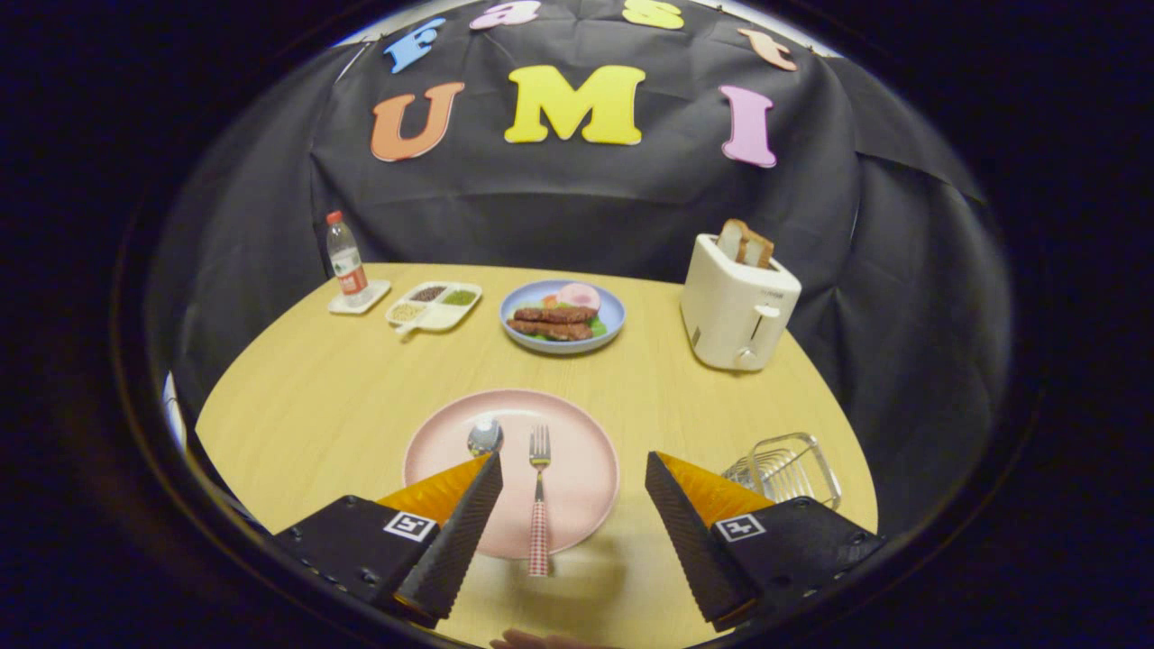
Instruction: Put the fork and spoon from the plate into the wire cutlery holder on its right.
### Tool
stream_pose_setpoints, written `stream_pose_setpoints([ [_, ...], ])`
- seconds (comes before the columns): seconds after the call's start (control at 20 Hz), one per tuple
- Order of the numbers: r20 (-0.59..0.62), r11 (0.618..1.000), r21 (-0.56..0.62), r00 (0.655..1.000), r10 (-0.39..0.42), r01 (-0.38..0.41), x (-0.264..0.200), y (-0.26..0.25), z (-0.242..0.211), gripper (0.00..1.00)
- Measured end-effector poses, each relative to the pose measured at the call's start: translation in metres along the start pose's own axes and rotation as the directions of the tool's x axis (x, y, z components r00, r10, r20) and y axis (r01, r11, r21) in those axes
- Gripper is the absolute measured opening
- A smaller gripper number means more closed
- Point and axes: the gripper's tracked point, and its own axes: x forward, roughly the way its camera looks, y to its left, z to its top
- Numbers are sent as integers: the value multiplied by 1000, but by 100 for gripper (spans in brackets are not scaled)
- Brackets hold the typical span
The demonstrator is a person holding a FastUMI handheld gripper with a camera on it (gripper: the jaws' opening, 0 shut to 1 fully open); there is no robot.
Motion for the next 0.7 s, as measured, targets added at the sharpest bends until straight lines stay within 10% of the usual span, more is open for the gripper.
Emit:
stream_pose_setpoints([
  [0.25, -117, 999, -35, 993, 25, -29, 27, 11, -28, 95],
  [0.7, -260, 999, -32, 965, 31, -41, 51, 18, -64, 44],
])
